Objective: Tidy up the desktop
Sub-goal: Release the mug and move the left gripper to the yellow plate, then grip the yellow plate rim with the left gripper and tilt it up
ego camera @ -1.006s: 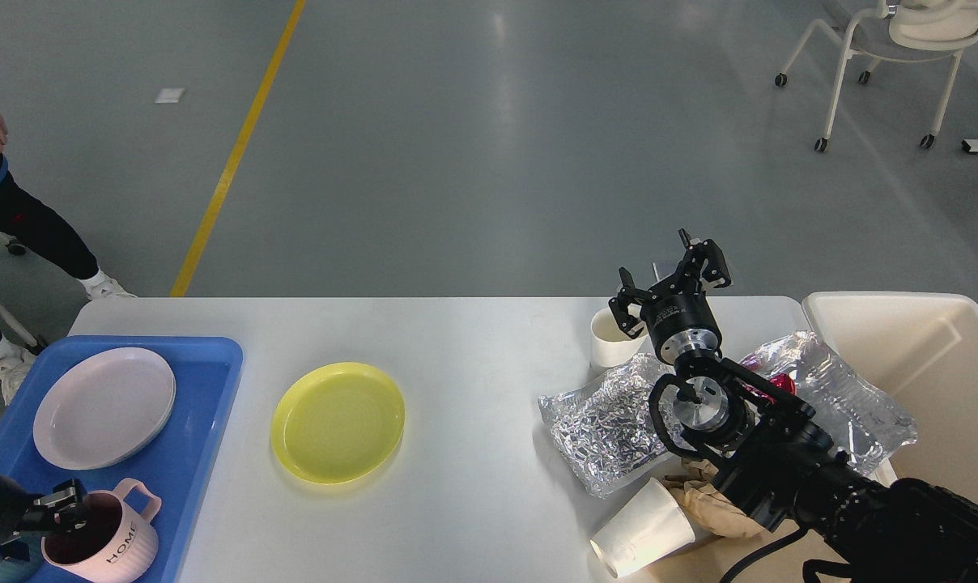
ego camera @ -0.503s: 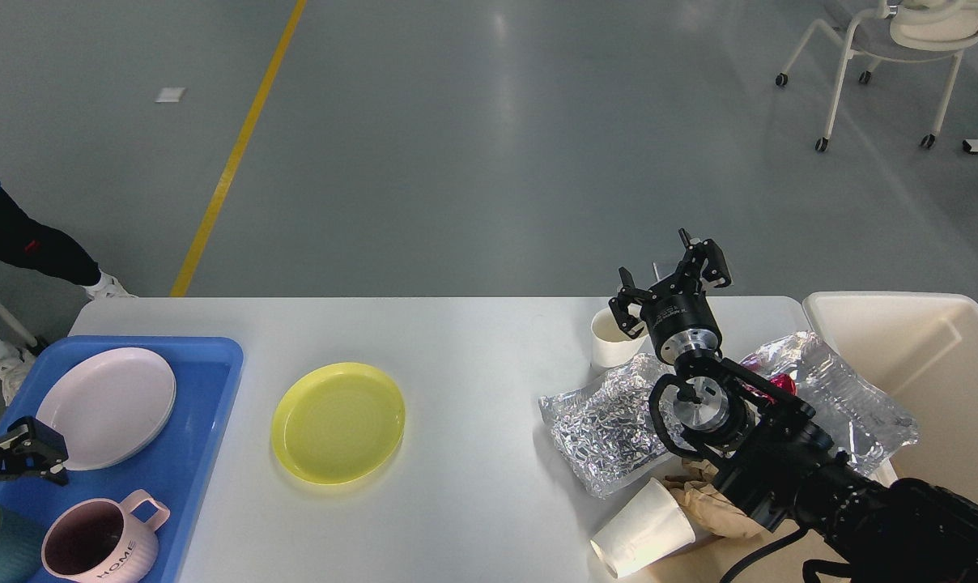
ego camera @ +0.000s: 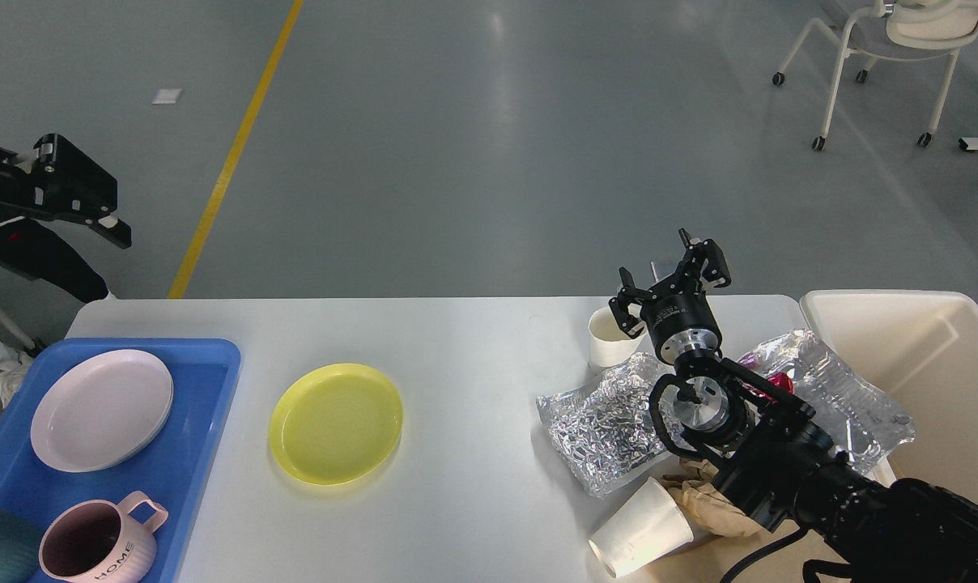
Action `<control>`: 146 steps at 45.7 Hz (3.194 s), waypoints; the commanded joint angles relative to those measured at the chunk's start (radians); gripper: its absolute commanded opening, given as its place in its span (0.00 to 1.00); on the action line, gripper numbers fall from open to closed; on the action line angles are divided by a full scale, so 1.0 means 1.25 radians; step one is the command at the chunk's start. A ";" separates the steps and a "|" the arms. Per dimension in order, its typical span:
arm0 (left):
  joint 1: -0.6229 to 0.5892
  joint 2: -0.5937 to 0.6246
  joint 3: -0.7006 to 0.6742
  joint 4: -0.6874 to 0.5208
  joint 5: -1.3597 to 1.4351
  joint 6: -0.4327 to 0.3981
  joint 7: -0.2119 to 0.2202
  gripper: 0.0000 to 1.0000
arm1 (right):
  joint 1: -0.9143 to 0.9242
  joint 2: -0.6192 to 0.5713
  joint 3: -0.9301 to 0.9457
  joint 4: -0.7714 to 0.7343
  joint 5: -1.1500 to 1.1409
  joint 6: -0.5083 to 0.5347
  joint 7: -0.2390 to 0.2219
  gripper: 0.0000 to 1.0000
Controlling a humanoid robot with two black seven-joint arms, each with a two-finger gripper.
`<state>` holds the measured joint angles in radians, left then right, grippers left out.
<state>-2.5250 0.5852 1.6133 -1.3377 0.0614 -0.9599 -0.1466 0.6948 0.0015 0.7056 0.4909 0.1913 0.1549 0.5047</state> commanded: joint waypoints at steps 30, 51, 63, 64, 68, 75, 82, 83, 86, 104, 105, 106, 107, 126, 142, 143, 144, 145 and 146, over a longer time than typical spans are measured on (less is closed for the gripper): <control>0.589 -0.007 -0.219 0.003 -0.012 0.444 -0.001 0.87 | 0.001 0.000 0.000 0.000 -0.001 0.000 0.000 1.00; 0.785 -0.069 -0.303 0.004 -0.012 0.675 -0.001 0.87 | 0.001 0.000 0.000 0.000 0.000 0.000 0.000 1.00; 0.900 -0.099 -0.369 0.021 -0.032 0.790 0.001 0.87 | 0.001 0.000 0.000 0.000 0.000 0.000 0.000 1.00; 0.907 -0.100 -0.375 0.027 -0.037 0.794 0.001 0.87 | 0.001 0.000 0.000 0.000 0.000 0.000 0.000 1.00; 0.928 -0.105 -0.395 0.054 -0.061 0.800 0.001 0.87 | 0.001 0.000 0.000 0.000 0.000 0.000 0.000 1.00; 0.939 -0.109 -0.407 0.081 -0.087 0.800 0.002 0.87 | 0.001 0.000 0.000 0.000 0.000 0.000 0.000 1.00; 0.950 -0.121 -0.408 0.086 -0.088 0.804 0.002 0.84 | 0.001 0.000 0.000 0.000 -0.001 0.000 0.000 1.00; 0.954 -0.122 -0.408 0.088 -0.088 0.805 0.002 0.84 | 0.001 0.000 0.000 0.000 0.000 0.000 0.000 1.00; 0.965 -0.122 -0.408 0.097 -0.088 0.816 0.002 0.83 | 0.001 0.000 0.000 0.000 -0.001 0.000 0.000 1.00; 1.014 -0.152 -0.425 0.115 -0.101 0.876 0.002 0.66 | 0.001 0.000 0.000 0.000 0.000 0.000 0.000 1.00; 1.016 -0.152 -0.428 0.119 -0.101 0.876 0.003 0.64 | 0.001 0.000 0.000 0.000 0.000 0.000 0.000 1.00; 1.020 -0.153 -0.430 0.123 -0.101 0.876 0.003 0.63 | 0.001 0.000 0.000 0.000 -0.001 0.000 0.000 1.00; 1.024 -0.154 -0.434 0.126 -0.101 0.876 0.004 0.61 | 0.001 0.000 0.000 0.000 0.000 0.000 0.000 1.00; 1.038 -0.167 -0.444 0.139 -0.101 0.873 0.044 0.35 | 0.001 0.000 0.000 0.000 -0.001 0.000 0.000 1.00; 1.037 -0.167 -0.444 0.139 -0.101 0.870 0.044 0.26 | 0.001 0.000 0.000 0.000 -0.001 0.000 0.000 1.00; 1.037 -0.167 -0.444 0.139 -0.101 0.870 0.044 0.25 | 0.001 0.000 0.000 0.000 0.000 0.000 0.000 1.00; 1.037 -0.167 -0.444 0.139 -0.101 0.870 0.044 0.25 | 0.001 0.000 0.000 0.000 0.000 0.000 0.000 1.00; 1.037 -0.167 -0.444 0.139 -0.102 0.870 0.044 0.24 | 0.001 0.000 0.000 0.000 0.000 0.000 0.000 1.00; 1.037 -0.167 -0.444 0.139 -0.102 0.870 0.044 0.24 | 0.001 0.000 0.000 0.000 0.000 0.000 0.000 1.00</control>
<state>-1.2279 0.3758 1.0584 -1.1642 -0.0651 0.1280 -0.0920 0.6964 0.0015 0.7056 0.4909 0.1908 0.1549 0.5047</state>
